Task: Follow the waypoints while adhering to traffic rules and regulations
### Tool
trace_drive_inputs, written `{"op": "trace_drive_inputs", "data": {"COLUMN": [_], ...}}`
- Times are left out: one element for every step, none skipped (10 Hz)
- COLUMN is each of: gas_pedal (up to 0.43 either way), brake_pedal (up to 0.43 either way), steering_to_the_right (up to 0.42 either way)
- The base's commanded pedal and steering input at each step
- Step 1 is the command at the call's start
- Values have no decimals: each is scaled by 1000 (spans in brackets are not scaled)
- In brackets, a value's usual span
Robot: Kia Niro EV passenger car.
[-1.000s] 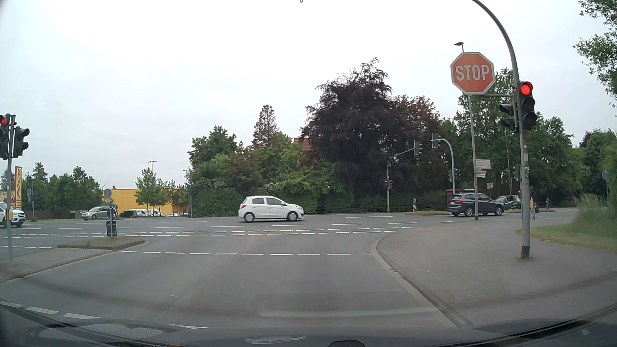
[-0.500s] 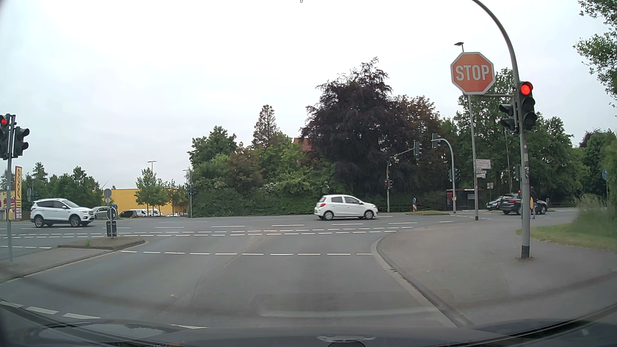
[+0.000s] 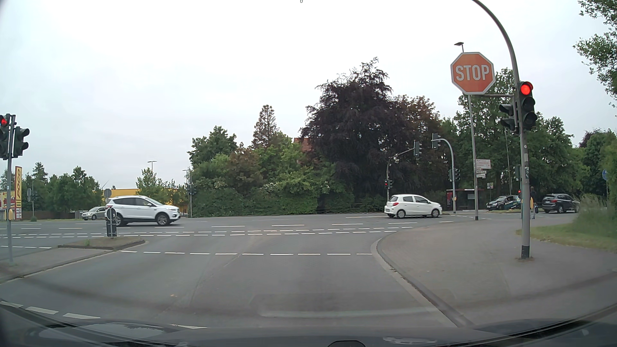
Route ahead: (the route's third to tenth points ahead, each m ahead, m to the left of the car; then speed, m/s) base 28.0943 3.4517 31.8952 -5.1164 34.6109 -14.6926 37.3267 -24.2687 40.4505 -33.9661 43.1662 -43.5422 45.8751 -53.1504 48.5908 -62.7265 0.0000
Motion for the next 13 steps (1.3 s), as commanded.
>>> {"op": "trace_drive_inputs", "data": {"gas_pedal": [0,0,0,0,0,0,0,0,0,0,0,0,0], "brake_pedal": [0,0,0,0,0,0,0,0,0,0,0,0,0], "steering_to_the_right": [0,0,0,0,0,0,0,0,0,0,0,0,0]}}
